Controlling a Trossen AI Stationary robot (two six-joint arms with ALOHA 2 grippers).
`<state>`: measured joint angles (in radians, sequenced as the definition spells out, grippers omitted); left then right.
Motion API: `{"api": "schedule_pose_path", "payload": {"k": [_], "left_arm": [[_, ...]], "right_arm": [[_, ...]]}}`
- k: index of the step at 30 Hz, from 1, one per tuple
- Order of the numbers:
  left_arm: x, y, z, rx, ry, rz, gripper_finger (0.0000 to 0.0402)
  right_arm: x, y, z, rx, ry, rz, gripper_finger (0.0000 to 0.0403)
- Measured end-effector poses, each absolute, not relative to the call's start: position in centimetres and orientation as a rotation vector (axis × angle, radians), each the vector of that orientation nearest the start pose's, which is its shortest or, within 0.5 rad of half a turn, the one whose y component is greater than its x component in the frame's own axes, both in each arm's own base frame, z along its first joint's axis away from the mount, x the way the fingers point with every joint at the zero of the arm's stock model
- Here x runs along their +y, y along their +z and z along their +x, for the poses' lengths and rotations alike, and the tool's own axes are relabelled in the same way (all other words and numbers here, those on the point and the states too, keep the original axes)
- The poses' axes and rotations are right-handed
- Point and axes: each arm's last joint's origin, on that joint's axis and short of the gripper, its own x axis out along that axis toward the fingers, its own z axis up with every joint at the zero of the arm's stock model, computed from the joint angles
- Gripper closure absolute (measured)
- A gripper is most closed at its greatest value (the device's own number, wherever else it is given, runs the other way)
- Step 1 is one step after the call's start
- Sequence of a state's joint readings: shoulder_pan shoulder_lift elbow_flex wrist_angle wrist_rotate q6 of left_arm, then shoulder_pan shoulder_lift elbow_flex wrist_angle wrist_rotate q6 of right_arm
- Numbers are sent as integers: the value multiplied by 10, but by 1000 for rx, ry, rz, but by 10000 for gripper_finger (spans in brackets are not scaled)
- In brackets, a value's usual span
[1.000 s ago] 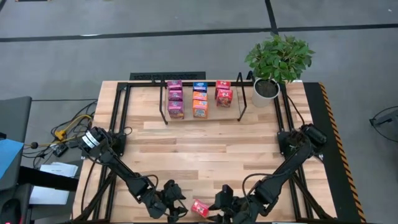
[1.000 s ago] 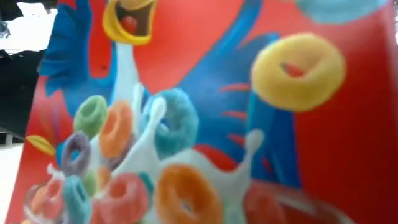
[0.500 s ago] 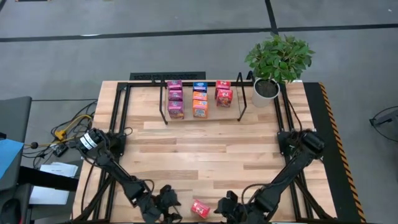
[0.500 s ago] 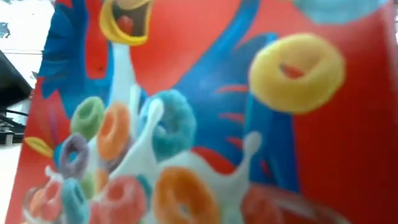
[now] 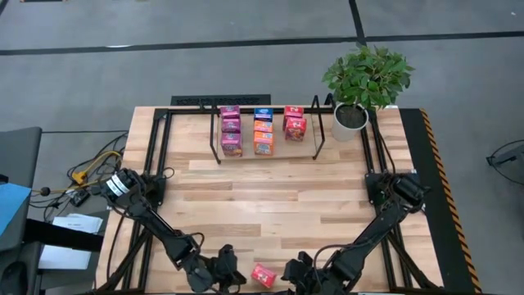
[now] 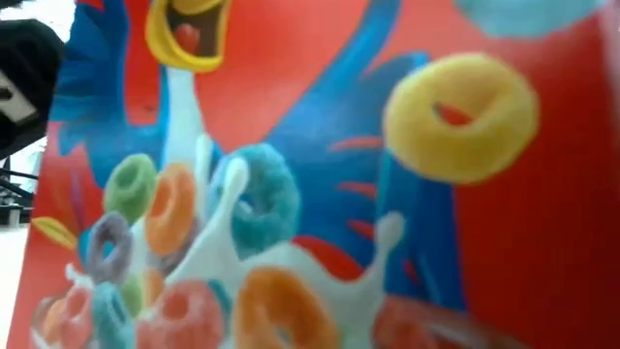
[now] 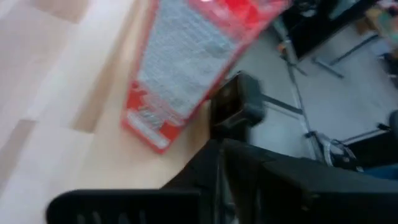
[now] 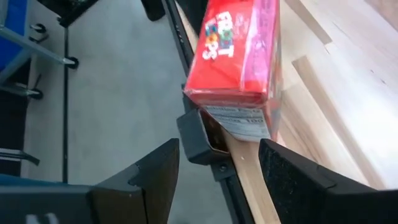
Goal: Stack cereal on shelf
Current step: Put the red cereal box on the shelf aligned with the other red cereal box
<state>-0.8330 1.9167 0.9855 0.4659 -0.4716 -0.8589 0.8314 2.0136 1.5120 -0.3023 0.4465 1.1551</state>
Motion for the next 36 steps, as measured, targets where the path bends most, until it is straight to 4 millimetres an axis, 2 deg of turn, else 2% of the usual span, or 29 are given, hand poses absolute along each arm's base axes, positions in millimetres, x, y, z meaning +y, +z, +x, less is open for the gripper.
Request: {"api": "schedule_pose_path", "payload": {"k": [8, 14, 21, 26, 36], "left_arm": [[-281, 152, 274, 454, -242, -593, 400], [-287, 124, 291, 444, -241, -633, 401], [-293, 109, 317, 443, -211, -635, 401], [-290, 103, 331, 446, -171, -633, 401], [-278, 100, 339, 412, -69, -606, 401]], "right_arm": [[316, 208, 309, 749, -62, 616, 158], [315, 208, 310, 745, -68, 620, 158], [314, 208, 309, 748, -78, 629, 159], [313, 208, 309, 722, -112, 616, 159], [305, 201, 304, 749, -205, 538, 158]]}}
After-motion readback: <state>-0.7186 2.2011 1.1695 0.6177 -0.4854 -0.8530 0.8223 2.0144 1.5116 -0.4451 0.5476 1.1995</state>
